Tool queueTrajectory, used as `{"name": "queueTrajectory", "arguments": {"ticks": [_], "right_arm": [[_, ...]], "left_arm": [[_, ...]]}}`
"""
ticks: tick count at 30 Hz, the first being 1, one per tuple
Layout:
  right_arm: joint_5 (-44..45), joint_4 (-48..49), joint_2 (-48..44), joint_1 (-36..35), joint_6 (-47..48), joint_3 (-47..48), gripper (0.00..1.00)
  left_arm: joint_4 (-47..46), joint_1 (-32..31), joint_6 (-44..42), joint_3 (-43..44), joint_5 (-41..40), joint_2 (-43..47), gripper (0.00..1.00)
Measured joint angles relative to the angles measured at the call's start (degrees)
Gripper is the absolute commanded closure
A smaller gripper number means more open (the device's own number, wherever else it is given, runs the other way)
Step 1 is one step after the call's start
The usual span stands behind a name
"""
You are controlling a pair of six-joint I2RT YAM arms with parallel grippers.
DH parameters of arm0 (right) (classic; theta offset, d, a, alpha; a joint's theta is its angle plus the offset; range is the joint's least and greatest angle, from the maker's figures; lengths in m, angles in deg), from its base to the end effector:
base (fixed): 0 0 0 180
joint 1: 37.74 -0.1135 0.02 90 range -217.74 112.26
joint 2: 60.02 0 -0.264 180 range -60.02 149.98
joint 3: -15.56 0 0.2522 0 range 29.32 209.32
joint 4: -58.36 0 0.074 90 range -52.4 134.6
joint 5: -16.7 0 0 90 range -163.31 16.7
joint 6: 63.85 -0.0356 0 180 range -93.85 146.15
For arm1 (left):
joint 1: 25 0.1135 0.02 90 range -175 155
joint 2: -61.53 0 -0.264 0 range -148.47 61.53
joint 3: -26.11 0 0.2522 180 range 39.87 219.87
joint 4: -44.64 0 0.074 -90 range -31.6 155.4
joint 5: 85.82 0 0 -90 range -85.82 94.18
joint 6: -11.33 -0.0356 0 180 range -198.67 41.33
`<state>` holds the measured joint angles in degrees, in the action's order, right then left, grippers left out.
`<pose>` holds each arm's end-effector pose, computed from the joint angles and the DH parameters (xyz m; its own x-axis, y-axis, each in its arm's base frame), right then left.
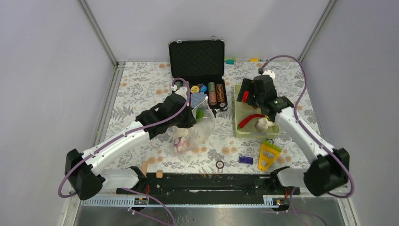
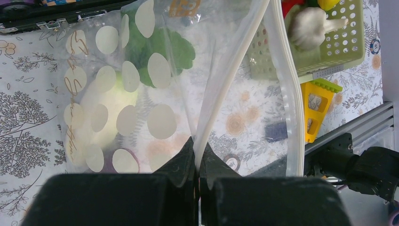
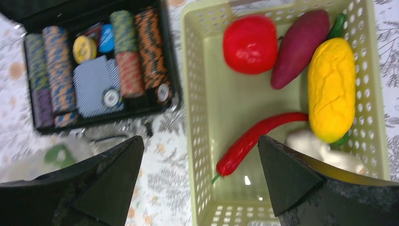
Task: Place the food in the zip-top bag and seal the zipper
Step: Pick up the fake fruit from the bin.
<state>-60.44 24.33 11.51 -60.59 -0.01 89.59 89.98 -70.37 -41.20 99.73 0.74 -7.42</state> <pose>0.2620 0.1018 0.3181 -0.5224 0.2463 -0.8164 0.0296 0.9620 0.2713 0.1839 -0.1833 0.3090 -0.7761 -0.0782 -0.6258 0.2599 0.8644 -0.4304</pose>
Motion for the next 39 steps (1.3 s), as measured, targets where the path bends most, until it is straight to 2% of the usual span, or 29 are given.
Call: {"name": "queueTrajectory", "arguments": {"ticks": [7,13,25,33,34,39], "right_arm": [[0.07,-0.5,18.12,7.43,1.53,10.54,0.0],[0.09,-0.48,30.64,9.79,4.52,18.75,0.0],[0.2,-1.79,38.53,9.73,6.27,21.05,0.02],[0.09,-2.75,41.48,9.73,6.4,22.14,0.11],[0.11,-2.97,41.48,9.73,6.4,22.16,0.18],[0.28,-4.72,41.51,9.73,6.27,22.64,0.32]], "left_arm": [[0.0,0.15,-0.15,0.0,0.02,0.0,1.0],[-0.02,0.26,-0.2,0.0,0.02,-0.13,1.0],[-0.02,0.35,-0.46,0.0,0.04,-1.03,1.0],[-0.04,0.37,-0.61,0.0,0.22,-1.4,1.0],[-0.04,0.37,-0.59,0.0,0.24,-1.4,1.0],[-0.04,0.37,-0.59,0.0,0.28,-1.4,1.0]]}}
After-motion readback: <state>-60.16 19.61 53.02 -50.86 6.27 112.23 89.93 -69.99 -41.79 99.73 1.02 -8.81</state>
